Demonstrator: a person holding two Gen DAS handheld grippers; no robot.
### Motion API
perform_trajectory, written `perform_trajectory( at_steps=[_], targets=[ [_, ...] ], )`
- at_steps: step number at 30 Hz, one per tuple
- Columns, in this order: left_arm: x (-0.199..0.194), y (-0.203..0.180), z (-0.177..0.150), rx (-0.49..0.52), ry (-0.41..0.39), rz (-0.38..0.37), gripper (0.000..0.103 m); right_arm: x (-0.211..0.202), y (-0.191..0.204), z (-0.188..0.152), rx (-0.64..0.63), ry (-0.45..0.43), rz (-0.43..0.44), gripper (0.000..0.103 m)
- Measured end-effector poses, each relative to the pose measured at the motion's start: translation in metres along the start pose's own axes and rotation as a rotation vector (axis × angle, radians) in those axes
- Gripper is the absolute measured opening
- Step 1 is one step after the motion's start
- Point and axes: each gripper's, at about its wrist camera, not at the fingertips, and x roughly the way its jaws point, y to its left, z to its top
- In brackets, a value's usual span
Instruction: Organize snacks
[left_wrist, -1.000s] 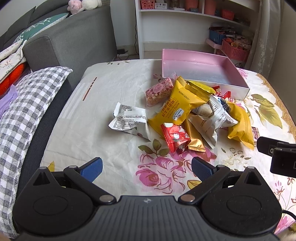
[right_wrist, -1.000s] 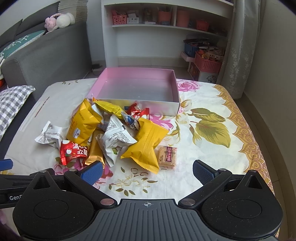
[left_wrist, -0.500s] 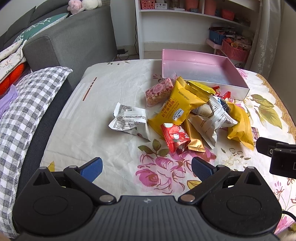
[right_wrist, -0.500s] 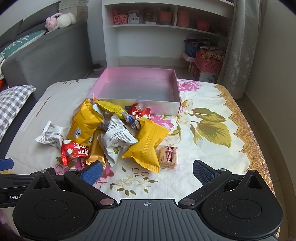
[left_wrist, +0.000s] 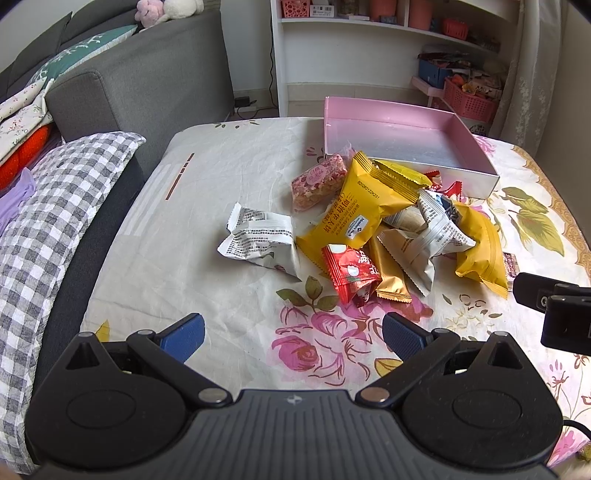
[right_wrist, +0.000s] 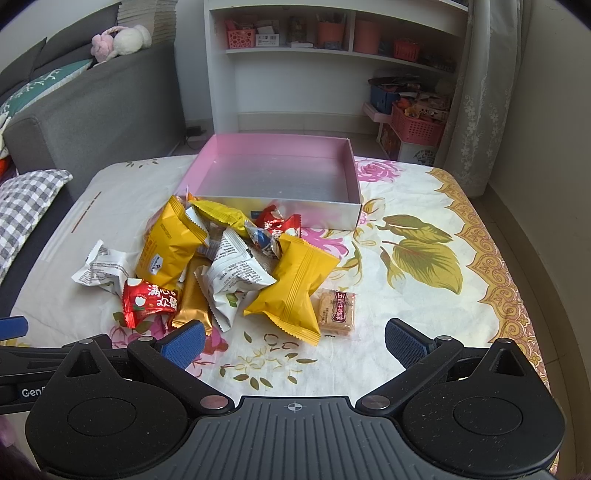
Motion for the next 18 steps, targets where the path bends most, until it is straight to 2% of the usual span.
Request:
perform_trajectory(
  at_steps=[18],
  targets=[
    [-0.0004,0.0038,0.0034,-0.010,0.002,-0.005,0.103,-0.0018,-0.0012,0.0025,0.006,-0.004,0.011,0.103]
  ],
)
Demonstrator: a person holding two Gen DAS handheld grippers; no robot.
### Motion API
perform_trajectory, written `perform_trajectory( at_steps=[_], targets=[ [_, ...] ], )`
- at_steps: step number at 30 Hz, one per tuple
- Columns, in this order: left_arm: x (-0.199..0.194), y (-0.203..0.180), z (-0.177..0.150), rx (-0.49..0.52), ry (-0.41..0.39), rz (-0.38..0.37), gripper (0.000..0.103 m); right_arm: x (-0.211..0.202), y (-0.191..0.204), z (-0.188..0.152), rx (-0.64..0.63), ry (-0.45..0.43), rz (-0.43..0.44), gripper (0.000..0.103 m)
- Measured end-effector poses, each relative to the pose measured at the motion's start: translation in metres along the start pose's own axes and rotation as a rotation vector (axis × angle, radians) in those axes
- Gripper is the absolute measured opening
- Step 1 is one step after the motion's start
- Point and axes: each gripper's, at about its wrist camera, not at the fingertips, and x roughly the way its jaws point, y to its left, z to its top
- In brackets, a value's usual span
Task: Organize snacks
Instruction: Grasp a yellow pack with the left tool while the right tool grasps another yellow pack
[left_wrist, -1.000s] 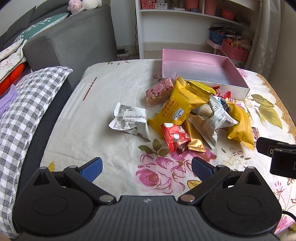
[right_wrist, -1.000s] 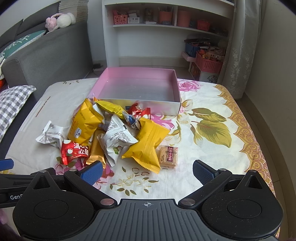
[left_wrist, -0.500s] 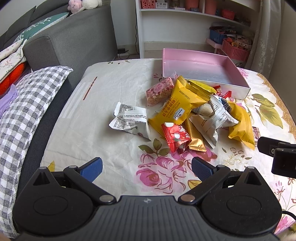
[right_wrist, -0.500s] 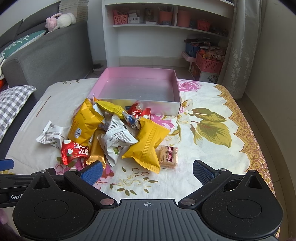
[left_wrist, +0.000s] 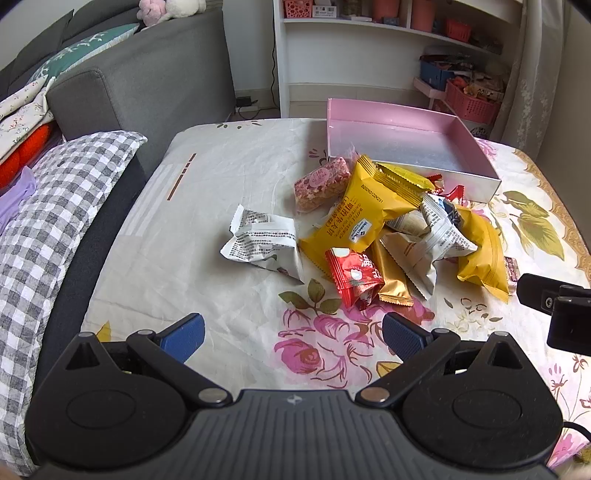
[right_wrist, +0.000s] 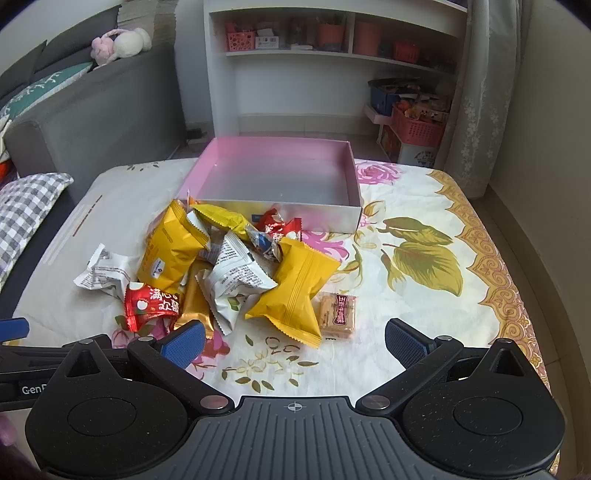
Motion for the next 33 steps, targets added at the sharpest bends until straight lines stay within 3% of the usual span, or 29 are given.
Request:
perform_trajectory(
  at_steps=[15,22,27,33],
  targets=[
    [0.002,0.022,0.024,-0.043,-0.018,0.007,0.103,-0.007,-0.019,0.019,0.072,-0.004,0.050,0.103],
    [-0.005,0.031,0.042,-0.031,-0.119,-0.014,0.103,-0.012,-0.021,0.035,0.072,-0.026,0.073,0.103],
    [0.001,0.031,0.056,-0.007,-0.161,-0.083,0.103,-0.012,-0.017,0.050,0.033,-0.076,0.080,0.103],
    [0.022,0.018,0.053,0.095,-0.254,-0.136,0.099,0.006,-0.019,0.050,0.045,-0.120,0.084,0.103]
  ],
)
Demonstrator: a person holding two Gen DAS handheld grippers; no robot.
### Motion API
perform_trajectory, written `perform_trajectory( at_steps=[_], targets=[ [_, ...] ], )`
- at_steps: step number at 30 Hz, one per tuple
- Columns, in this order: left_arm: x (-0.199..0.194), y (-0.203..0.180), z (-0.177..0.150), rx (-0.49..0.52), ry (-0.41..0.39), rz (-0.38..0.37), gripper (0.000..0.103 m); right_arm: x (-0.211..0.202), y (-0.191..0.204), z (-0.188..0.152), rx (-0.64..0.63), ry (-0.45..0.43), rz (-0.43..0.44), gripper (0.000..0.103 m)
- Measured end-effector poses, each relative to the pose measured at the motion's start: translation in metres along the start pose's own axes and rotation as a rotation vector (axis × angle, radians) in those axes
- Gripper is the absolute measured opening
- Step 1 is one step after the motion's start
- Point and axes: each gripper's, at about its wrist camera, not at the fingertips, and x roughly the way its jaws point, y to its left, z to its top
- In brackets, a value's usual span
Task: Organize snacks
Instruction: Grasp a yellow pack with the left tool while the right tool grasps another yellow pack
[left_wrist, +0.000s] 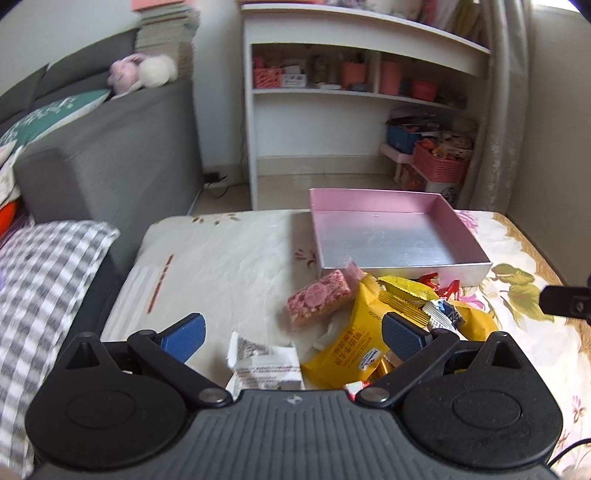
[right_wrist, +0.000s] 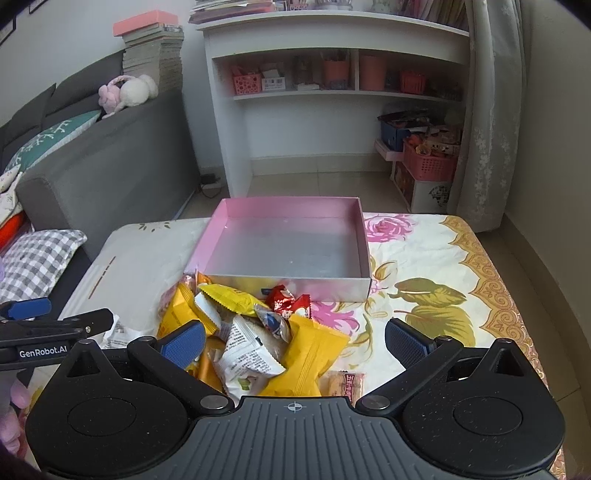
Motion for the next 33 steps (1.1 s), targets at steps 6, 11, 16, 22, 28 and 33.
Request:
perform_trajectory(
  at_steps=[6,11,16,22,28,33],
  targets=[
    [0.025,-0.007,0.001,0.039,-0.004,-0.207,0.085,0.033,-0.026,-0.008,0.130,0.065,0.064,0.102],
    [0.047,-0.016,-0.005,0.070,0.040,-0.285,0.077,0.057,-0.043,-0.010,0.242,0.124,0.110,0.095],
    [0.058,-0.019,-0.008,0.113,0.080,-0.302,0.068,0.077,-0.051,-0.013,0.296,0.189,0.127,0.086],
    [0.070,-0.024,-0.010,0.161,0.112,-0.297,0.060,0.099,-0.056,-0.017,0.332,0.244,0.119,0.076],
    [0.079,-0.029,-0.013,0.198,0.131,-0.270,0.058,0.117,-0.056,-0.021,0.336,0.284,0.093,0.069],
    [0.085,-0.028,-0.015,0.199,0.154,-0.253,0.053,0.123,-0.053,-0.022,0.327,0.276,0.070,0.065]
  ],
)
